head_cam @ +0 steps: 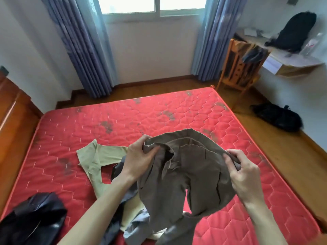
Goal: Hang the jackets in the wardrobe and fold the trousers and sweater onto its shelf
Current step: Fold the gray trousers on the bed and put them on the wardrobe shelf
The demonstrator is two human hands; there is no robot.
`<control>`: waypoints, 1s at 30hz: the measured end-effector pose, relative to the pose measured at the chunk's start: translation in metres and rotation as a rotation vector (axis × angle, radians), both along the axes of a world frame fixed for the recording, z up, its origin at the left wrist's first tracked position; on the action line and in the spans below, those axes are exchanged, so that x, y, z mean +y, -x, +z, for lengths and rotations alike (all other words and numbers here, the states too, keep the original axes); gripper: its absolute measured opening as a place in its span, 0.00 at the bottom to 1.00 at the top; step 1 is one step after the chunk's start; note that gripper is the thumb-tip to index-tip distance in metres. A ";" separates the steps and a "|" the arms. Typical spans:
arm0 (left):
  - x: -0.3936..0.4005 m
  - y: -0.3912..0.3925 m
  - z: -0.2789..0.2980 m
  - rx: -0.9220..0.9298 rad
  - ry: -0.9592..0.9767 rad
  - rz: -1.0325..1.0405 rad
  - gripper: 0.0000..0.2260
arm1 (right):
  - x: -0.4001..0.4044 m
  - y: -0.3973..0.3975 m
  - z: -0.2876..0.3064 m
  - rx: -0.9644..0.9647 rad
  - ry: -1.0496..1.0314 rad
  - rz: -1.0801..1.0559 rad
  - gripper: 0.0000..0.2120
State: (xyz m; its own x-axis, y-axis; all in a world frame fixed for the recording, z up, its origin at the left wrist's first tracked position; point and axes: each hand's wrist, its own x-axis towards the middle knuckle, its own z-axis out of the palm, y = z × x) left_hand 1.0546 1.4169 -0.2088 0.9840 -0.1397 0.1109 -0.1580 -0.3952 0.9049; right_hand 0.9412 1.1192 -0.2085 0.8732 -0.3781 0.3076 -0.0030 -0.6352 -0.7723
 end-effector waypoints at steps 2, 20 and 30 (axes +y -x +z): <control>-0.003 -0.004 0.038 -0.081 -0.008 -0.014 0.05 | -0.014 -0.002 0.033 -0.036 0.016 -0.010 0.01; -0.132 -0.055 0.244 -0.119 0.109 0.007 0.12 | -0.248 -0.132 0.250 -0.054 0.203 0.323 0.10; -0.184 -0.061 0.256 -0.087 0.282 0.384 0.08 | -0.244 -0.136 0.263 -0.116 -0.115 0.347 0.11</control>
